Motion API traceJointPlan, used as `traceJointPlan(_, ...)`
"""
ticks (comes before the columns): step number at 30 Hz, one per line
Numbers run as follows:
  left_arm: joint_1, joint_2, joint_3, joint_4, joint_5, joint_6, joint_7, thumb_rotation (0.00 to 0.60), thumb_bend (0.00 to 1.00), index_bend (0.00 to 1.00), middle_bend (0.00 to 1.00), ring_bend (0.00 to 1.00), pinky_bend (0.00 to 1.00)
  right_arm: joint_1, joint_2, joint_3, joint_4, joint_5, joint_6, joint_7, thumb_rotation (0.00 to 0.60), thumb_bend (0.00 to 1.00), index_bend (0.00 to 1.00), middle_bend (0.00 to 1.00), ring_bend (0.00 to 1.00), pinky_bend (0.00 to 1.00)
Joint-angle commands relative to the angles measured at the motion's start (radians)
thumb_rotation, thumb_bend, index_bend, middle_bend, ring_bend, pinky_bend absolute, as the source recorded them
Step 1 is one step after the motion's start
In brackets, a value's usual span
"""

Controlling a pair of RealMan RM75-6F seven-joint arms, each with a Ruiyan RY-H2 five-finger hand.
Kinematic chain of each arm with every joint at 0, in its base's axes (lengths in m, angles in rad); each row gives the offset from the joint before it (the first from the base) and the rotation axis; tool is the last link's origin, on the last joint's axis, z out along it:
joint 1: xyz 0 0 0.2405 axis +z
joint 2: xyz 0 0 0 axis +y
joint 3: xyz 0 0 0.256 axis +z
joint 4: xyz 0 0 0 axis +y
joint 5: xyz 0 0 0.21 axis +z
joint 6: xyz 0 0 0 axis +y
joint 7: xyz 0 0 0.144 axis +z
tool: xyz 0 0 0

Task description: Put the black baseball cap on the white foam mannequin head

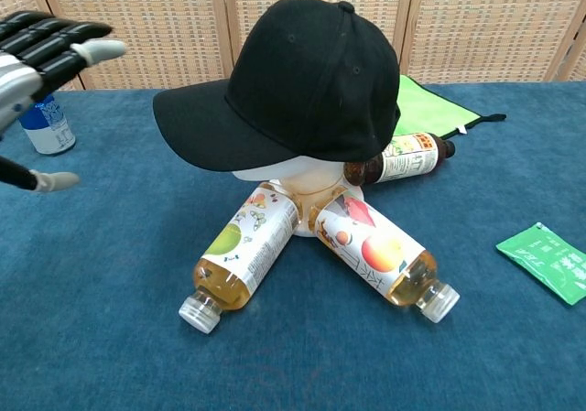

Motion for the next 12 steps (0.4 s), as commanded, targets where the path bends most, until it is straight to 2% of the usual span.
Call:
traceJointPlan(1, 0.073, 0.061, 0.023, -0.117, -0.084, 0.007, -0.044, 0.600, 0.00, 0.00, 0.00, 0.00, 0.00, 0.004, 0.010, -0.012, -0.011, 0.014, -0.034, -0.029, 0.600, 0.08, 0.11, 0.00, 0.00, 0.00)
traceJointPlan(4, 0.117, 0.114, 0.039, -0.217, -0.141, -0.004, -0.037, 0.600, 0.00, 0.00, 0.00, 0.00, 0.00, 0.009, 0.017, -0.020, -0.026, 0.020, -0.060, -0.051, 0.600, 0.08, 0.08, 0.00, 0.00, 0.00)
traceJointPlan(12, 0.193, 0.184, 0.060, -0.262, -0.162, 0.040, -0.068, 0.600, 0.00, 0.00, 0.00, 0.00, 0.00, 0.020, 0.007, -0.026, -0.028, 0.019, -0.086, -0.080, 0.600, 0.08, 0.06, 0.00, 0.00, 0.00)
